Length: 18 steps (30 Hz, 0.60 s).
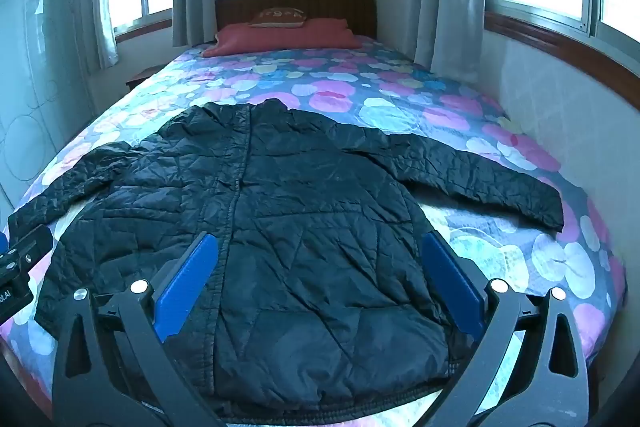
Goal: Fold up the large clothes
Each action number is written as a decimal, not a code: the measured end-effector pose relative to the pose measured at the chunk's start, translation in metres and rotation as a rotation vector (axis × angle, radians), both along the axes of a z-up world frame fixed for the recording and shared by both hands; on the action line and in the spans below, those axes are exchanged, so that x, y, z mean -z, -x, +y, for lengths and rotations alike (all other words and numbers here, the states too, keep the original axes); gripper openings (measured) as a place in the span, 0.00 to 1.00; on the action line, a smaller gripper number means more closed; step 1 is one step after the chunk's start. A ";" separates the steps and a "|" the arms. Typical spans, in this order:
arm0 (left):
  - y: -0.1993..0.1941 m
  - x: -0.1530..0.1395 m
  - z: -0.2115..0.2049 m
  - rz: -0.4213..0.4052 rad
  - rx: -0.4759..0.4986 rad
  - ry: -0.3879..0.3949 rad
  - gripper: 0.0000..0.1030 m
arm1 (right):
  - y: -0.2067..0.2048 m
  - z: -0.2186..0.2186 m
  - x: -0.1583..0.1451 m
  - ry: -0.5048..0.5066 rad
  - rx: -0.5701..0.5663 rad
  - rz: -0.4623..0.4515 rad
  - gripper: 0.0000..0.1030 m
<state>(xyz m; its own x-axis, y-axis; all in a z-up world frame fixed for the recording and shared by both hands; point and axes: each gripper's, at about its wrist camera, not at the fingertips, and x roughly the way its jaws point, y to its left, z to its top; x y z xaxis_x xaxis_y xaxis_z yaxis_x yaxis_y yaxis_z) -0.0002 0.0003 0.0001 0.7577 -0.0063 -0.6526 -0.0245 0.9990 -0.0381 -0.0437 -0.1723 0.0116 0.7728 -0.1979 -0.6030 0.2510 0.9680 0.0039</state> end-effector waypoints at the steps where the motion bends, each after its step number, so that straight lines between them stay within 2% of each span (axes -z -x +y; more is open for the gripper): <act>1: 0.000 0.000 0.000 -0.001 0.000 -0.002 0.95 | 0.000 0.001 0.000 0.006 0.002 -0.001 0.98; 18: 0.002 0.001 -0.004 0.004 -0.001 -0.011 0.95 | 0.001 0.005 0.000 0.005 0.000 0.006 0.98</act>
<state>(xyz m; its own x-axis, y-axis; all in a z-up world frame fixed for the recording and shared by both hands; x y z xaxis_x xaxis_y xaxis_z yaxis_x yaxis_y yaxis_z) -0.0022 -0.0037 -0.0011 0.7551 0.0015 -0.6556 -0.0252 0.9993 -0.0267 -0.0442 -0.1670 0.0115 0.7694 -0.2009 -0.6063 0.2511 0.9680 -0.0022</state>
